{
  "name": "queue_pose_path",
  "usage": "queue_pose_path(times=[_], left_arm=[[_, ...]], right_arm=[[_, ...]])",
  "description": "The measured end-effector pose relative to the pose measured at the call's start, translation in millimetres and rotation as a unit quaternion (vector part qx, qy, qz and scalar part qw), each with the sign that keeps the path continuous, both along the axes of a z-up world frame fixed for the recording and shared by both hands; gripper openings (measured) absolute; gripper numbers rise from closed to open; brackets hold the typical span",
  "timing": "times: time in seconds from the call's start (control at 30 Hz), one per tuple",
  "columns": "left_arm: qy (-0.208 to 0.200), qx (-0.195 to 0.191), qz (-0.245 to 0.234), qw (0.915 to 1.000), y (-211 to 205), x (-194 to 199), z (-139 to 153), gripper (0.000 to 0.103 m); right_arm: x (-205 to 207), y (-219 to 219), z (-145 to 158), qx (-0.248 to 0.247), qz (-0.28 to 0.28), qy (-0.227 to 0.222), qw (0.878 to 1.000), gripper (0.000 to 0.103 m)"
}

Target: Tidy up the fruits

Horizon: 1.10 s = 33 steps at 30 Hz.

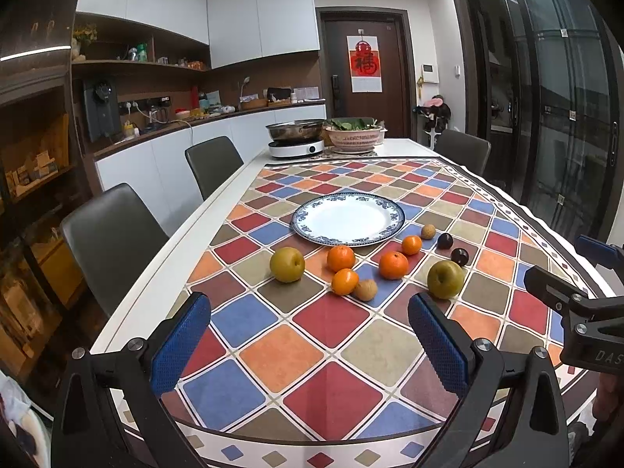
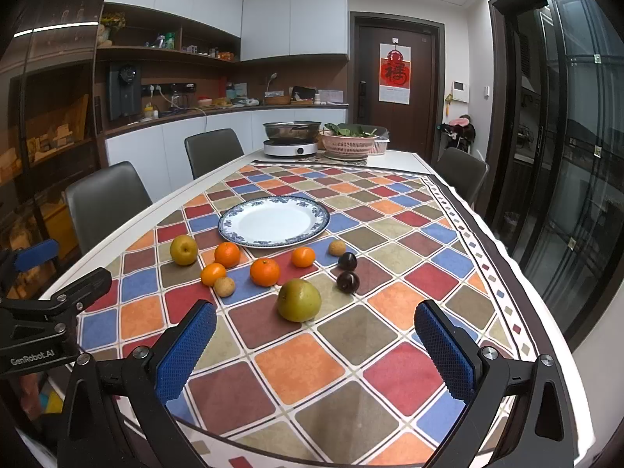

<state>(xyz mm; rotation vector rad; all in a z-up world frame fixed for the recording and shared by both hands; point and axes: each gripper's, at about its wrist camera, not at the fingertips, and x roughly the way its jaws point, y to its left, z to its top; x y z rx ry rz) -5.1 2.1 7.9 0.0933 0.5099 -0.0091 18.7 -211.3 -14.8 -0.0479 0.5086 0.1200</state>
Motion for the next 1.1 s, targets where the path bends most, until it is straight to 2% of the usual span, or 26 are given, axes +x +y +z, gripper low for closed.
queue_pose_path(times=[1.1], left_arm=[[-0.014, 0.002, -0.001, 0.9999, -1.1, -4.9, 2.4, 0.103]], right_arm=[[-0.5, -0.3, -0.3, 0.0, 0.0, 0.0, 1.0, 0.102]])
